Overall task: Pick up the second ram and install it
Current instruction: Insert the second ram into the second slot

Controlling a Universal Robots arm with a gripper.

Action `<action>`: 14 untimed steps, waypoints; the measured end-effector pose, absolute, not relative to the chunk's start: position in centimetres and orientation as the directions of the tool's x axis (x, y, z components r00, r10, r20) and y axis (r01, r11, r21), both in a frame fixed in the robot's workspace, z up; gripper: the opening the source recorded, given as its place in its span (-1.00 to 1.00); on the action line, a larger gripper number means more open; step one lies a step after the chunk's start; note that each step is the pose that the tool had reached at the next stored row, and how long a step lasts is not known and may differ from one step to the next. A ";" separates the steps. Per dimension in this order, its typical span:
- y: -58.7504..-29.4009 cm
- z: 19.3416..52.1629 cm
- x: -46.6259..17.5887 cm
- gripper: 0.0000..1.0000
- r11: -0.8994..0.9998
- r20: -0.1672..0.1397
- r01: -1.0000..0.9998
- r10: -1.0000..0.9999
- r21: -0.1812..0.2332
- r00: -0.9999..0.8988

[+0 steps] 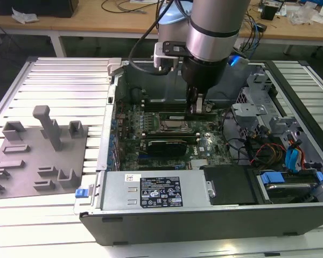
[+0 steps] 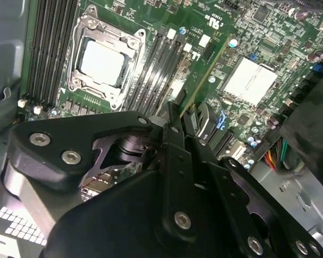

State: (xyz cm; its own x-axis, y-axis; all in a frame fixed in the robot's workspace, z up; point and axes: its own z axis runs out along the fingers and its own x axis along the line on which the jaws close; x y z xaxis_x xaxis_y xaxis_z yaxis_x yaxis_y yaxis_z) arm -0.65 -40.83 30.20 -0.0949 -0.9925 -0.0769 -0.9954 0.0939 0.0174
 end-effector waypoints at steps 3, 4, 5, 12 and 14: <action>-40.7 29.6 -0.9 -0.73 0.094 -0.077 -0.995 -0.993 0.017 -0.095; -40.7 29.1 -1.0 -0.73 0.094 -0.077 -0.995 -0.993 0.017 -0.095; -40.7 28.9 -1.0 -0.73 0.094 -0.077 -0.995 -0.993 0.017 -0.095; -39.9 26.9 -2.2 -0.73 0.083 -0.071 -0.996 -0.994 0.017 -0.084; -39.7 26.2 -2.3 -0.73 0.083 -0.071 -0.996 -0.994 0.017 -0.084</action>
State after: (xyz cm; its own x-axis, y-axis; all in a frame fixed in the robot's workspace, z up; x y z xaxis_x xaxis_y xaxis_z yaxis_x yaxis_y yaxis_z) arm -2.33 -39.66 26.20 -0.0842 -0.9939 -0.0710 -0.9964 0.0832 0.0169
